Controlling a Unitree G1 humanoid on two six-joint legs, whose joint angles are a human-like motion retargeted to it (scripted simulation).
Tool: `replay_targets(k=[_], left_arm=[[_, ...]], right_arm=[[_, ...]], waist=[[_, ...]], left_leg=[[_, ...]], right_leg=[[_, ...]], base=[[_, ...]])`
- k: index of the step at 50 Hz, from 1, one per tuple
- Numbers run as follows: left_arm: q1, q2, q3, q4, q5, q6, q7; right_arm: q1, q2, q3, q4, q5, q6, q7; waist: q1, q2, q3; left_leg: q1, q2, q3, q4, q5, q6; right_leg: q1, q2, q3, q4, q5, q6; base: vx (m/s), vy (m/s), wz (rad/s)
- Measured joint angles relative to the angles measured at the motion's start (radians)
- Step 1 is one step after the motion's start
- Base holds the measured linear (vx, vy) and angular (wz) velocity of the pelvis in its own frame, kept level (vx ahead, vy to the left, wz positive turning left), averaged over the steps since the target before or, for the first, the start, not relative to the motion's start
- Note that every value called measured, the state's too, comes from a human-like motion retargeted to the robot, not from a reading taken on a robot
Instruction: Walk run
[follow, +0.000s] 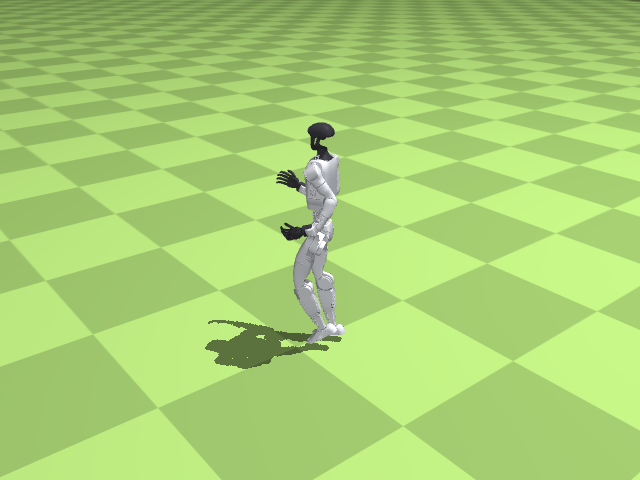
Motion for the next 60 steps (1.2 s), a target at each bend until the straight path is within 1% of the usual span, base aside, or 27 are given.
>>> replay_targets(k=[5,7,8,10,13,15,17,20,22,25,27,30,32,34,35,36,38,40,41,42,45,47,50,52,55,58,60], left_arm=[[0.048,0.090,0.016,-0.048,0.079,-0.045,0.050],[0.016,0.111,-0.005,-0.075,0.095,-0.042,0.097],[-0.001,0.114,-0.016,-0.088,0.098,-0.039,0.115],[-0.065,0.115,-0.041,-0.105,0.102,-0.029,0.147],[-0.214,0.109,-0.070,-0.060,0.120,-0.020,0.186],[-0.362,0.068,-0.016,-0.033,0.112,-0.023,0.178],[-0.464,0.015,0.016,-0.087,0.112,0.004,0.175],[-0.588,0.007,-0.041,-0.218,0.092,0.004,0.344],[-0.608,0.070,-0.077,-0.301,0.066,-0.008,0.404],[-0.587,0.190,-0.111,-0.415,0.042,0.001,0.370],[-0.571,0.256,-0.112,-0.458,0.033,0.014,0.352],[-0.547,0.325,-0.094,-0.484,0.020,0.023,0.336],[-0.521,0.342,-0.066,-0.463,0.024,0.026,0.326],[-0.481,0.326,-0.041,-0.419,0.040,0.021,0.314],[-0.456,0.309,-0.030,-0.392,0.049,0.017,0.307],[-0.424,0.282,-0.019,-0.357,0.059,0.012,0.302],[-0.356,0.210,0.001,-0.273,0.082,-0.002,0.273],[-0.301,0.116,0.018,-0.157,0.116,-0.029,0.214],[-0.278,0.076,0.015,-0.104,0.140,-0.032,0.205],[-0.255,0.041,0.014,-0.056,0.159,-0.034,0.195],[-0.188,-0.010,0.008,0.030,0.161,-0.034,0.149],[-0.145,-0.002,0.007,0.038,0.163,-0.041,0.112],[-0.112,0.038,0.024,0.009,0.195,-0.061,0.111],[-0.124,0.060,0.032,-0.017,0.214,-0.066,0.143],[-0.178,0.073,0.037,-0.045,0.219,-0.053,0.185],[-0.248,0.057,0.036,-0.054,0.204,-0.034,0.216],[-0.287,0.032,0.034,-0.054,0.201,-0.029,0.241]], right_arm=[[-0.030,-0.090,-0.013,-0.156,-0.047,0.043,0.036],[-0.017,-0.114,-0.034,-0.191,-0.065,0.062,0.040],[-0.009,-0.120,-0.037,-0.199,-0.070,0.066,0.037],[0.017,-0.121,-0.033,-0.192,-0.083,0.066,0.023],[0.085,-0.062,-0.038,-0.096,-0.108,0.045,0.023],[0.118,-0.005,-0.045,0.032,-0.132,0.027,0.050],[0.160,0.041,-0.046,0.158,-0.162,0.050,0.055],[0.228,0.019,-0.055,0.254,-0.158,0.051,0.091],[0.298,0.003,-0.093,0.261,-0.159,0.062,0.126],[0.404,-0.015,-0.143,0.248,-0.184,0.101,0.165],[0.456,-0.025,-0.157,0.234,-0.208,0.119,0.193],[0.486,-0.035,-0.158,0.213,-0.218,0.127,0.199],[0.469,-0.038,-0.133,0.215,-0.207,0.129,0.184],[0.432,-0.037,-0.103,0.226,-0.192,0.132,0.170],[0.406,-0.035,-0.088,0.234,-0.185,0.136,0.164],[0.370,-0.031,-0.072,0.243,-0.186,0.139,0.163],[0.291,-0.012,-0.054,0.266,-0.200,0.143,0.159],[0.203,0.010,-0.057,0.293,-0.218,0.137,0.142],[0.169,0.014,-0.044,0.296,-0.212,0.132,0.133],[0.136,0.019,-0.028,0.297,-0.204,0.126,0.124],[0.046,0.032,0.028,0.284,-0.167,0.101,0.096],[0.000,0.032,0.054,0.261,-0.150,0.086,0.098],[-0.050,0.013,0.094,0.211,-0.125,0.076,0.110],[-0.071,-0.007,0.104,0.178,-0.109,0.076,0.118],[-0.080,-0.035,0.086,0.141,-0.088,0.082,0.137],[-0.067,-0.053,0.055,0.119,-0.089,0.088,0.149],[-0.052,-0.058,0.044,0.113,-0.099,0.088,0.152]], waist=[[0.127,0.024,0.052],[0.116,0.025,0.056],[0.117,0.022,0.056],[0.146,-0.004,0.041],[0.148,-0.033,-0.033],[0.110,-0.026,-0.059],[0.133,0.031,-0.048],[0.156,0.077,-0.027],[0.119,0.098,-0.026],[0.016,0.117,-0.044],[-0.046,0.102,-0.042],[-0.099,0.060,-0.016],[-0.092,0.033,0.002],[-0.088,0.006,0.007],[-0.089,-0.009,0.006],[-0.085,-0.012,-0.007],[-0.057,-0.005,-0.040],[-0.053,0.022,-0.060],[-0.063,0.024,-0.056],[-0.072,0.022,-0.052],[-0.067,-0.006,-0.045],[-0.008,-0.024,-0.035],[0.090,-0.038,-0.007],[0.140,-0.037,0.011],[0.193,-0.020,0.024],[0.192,0.007,0.019],[0.178,0.015,0.017]], left_leg=[[0.007,-0.036,-0.032,-0.505,-0.072,-0.041],[0.025,-0.059,-0.018,-0.606,-0.104,-0.054],[0.032,-0.062,0.005,-0.622,-0.102,-0.039],[0.035,-0.013,0.115,-0.563,0.052,0.117],[0.010,0.011,0.025,-0.388,-0.210,0.117],[-0.038,0.020,-0.018,-0.257,-0.286,0.117],[0.016,0.073,-0.052,-0.250,-0.319,0.117],[0.108,0.060,-0.090,-0.315,-0.309,0.117],[0.147,0.028,-0.164,-0.367,-0.260,0.117],[0.201,-0.023,-0.282,-0.420,-0.179,0.117],[0.242,-0.068,-0.348,-0.427,-0.147,0.117],[0.316,-0.128,-0.430,-0.411,-0.127,0.117],[0.368,-0.151,-0.454,-0.386,-0.133,0.117],[0.408,-0.176,-0.464,-0.335,-0.124,0.117],[0.425,-0.186,-0.451,-0.306,-0.110,0.117],[0.427,-0.179,-0.405,-0.272,-0.069,0.113],[0.393,-0.183,-0.327,-0.171,0.076,0.068],[0.285,-0.137,-0.232,0.017,0.202,-0.037],[0.242,-0.099,-0.184,0.109,0.213,-0.099],[0.204,-0.064,-0.135,0.184,0.207,-0.128],[0.129,0.029,0.042,0.268,0.057,0.016],[0.064,0.036,0.090,0.243,0.014,0.040],[-0.028,-0.016,0.049,0.116,-0.077,-0.005],[-0.062,-0.009,0.076,-0.022,-0.138,0.000],[-0.056,0.063,0.290,-0.273,-0.199,0.011],[0.001,0.015,0.513,-0.496,-0.268,-0.014],[0.024,-0.038,0.543,-0.590,-0.279,-0.015]], right_leg=[[0.172,0.090,-0.022,-0.060,0.160,0.033],[0.227,0.100,-0.071,-0.052,0.187,0.054],[0.244,0.107,-0.067,-0.035,0.203,0.068],[0.275,0.101,-0.068,0.028,0.290,0.118],[0.222,0.079,-0.227,0.229,0.490,0.191],[0.093,0.070,-0.156,0.514,0.520,0.244],[0.013,0.161,-0.048,0.603,0.467,0.240],[-0.092,0.076,-0.094,0.634,0.275,0.113],[-0.158,0.012,-0.132,0.562,0.174,0.070],[-0.232,-0.056,-0.192,0.368,0.099,0.044],[-0.257,-0.045,-0.094,0.196,0.080,0.068],[-0.267,0.002,0.191,-0.027,0.055,0.096],[-0.253,0.012,0.347,-0.116,0.036,0.186],[-0.242,-0.012,0.328,-0.130,0.090,0.251],[-0.237,-0.032,0.266,-0.113,0.155,0.252],[-0.234,-0.050,0.206,-0.082,0.132,0.224],[-0.234,-0.045,0.148,-0.009,0.074,0.150],[-0.224,-0.037,0.202,0.051,-0.009,0.127],[-0.203,-0.062,0.164,0.050,-0.022,0.128],[-0.179,-0.085,0.124,0.046,-0.033,0.124],[-0.098,-0.130,0.008,0.011,-0.050,0.099],[-0.051,-0.139,-0.041,-0.020,-0.037,0.097],[0.016,-0.120,-0.115,-0.061,-0.011,0.101],[0.065,-0.104,-0.182,-0.081,-0.011,0.118],[0.137,-0.061,-0.301,-0.100,-0.034,0.149],[0.208,0.003,-0.445,-0.112,-0.064,0.186],[0.253,0.036,-0.521,-0.113,-0.062,0.216]], base=[[0.99,-0.22,-0.20],[0.83,-0.22,0.84],[0.93,-0.32,0.48],[1.22,-0.67,-0.09],[1.34,-0.62,0.30],[0.92,0.11,0.67],[0.75,0.17,0.25],[0.82,0.12,0.69],[0.73,0.07,2.05],[0.86,0.00,2.89],[0.82,-0.16,2.67],[0.67,-0.22,2.03],[0.67,-0.26,1.02],[0.96,-0.39,0.97],[0.88,-0.27,0.95],[0.79,-0.19,0.78],[0.76,-0.15,0.62],[0.63,-0.04,1.44],[0.62,0.01,1.95],[0.76,0.00,2.02],[0.63,0.02,1.80],[0.37,0.02,1.07],[0.37,0.00,0.97],[0.31,-0.02,1.51],[0.46,-0.03,1.97],[0.56,-0.05,2.48],[0.53,-0.09,2.14]])
